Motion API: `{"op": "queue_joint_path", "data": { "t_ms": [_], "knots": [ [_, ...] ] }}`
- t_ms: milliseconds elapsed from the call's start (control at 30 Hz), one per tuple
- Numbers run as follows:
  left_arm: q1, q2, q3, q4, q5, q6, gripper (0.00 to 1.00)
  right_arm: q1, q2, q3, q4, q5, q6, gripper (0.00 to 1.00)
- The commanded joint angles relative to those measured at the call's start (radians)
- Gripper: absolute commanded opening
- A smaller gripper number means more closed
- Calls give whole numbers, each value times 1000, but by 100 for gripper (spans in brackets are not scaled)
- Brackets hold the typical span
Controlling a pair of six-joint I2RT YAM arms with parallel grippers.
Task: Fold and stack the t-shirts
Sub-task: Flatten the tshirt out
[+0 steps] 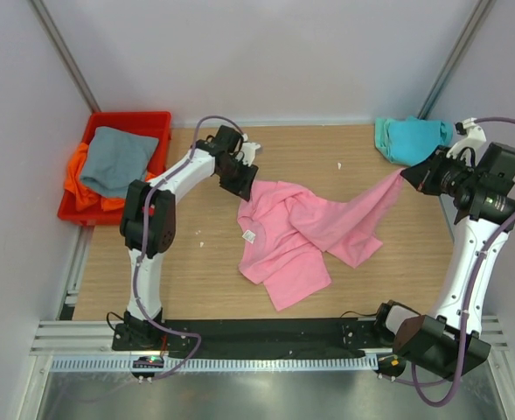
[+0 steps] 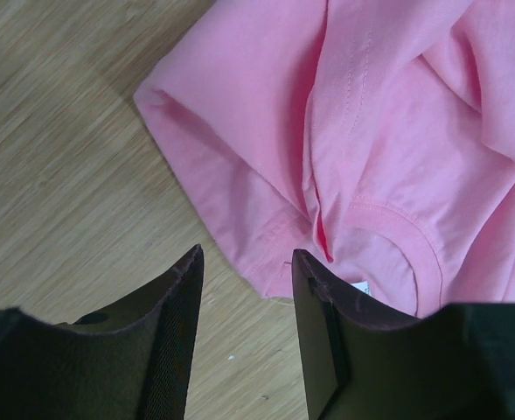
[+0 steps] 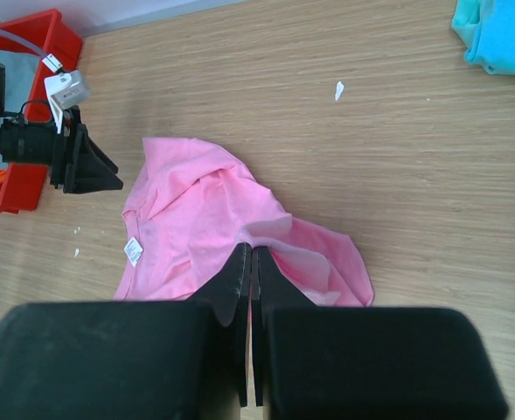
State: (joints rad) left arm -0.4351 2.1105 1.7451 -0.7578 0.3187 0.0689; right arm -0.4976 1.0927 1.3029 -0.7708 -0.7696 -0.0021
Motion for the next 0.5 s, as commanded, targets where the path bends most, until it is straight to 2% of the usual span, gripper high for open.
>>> {"op": "queue_joint_path", "data": {
  "t_ms": [0, 200, 467],
  "knots": [
    [-5, 11, 40, 20, 40, 16, 46, -2, -13, -24, 45, -10, -6, 1],
    [-45, 5, 1, 9, 80, 6, 45, -2, -8, -42, 64, -2, 1, 1],
    [-102, 11, -53, 17, 42, 34, 45, -2, 3, -47, 76, -8, 1, 1]
  ]
}}
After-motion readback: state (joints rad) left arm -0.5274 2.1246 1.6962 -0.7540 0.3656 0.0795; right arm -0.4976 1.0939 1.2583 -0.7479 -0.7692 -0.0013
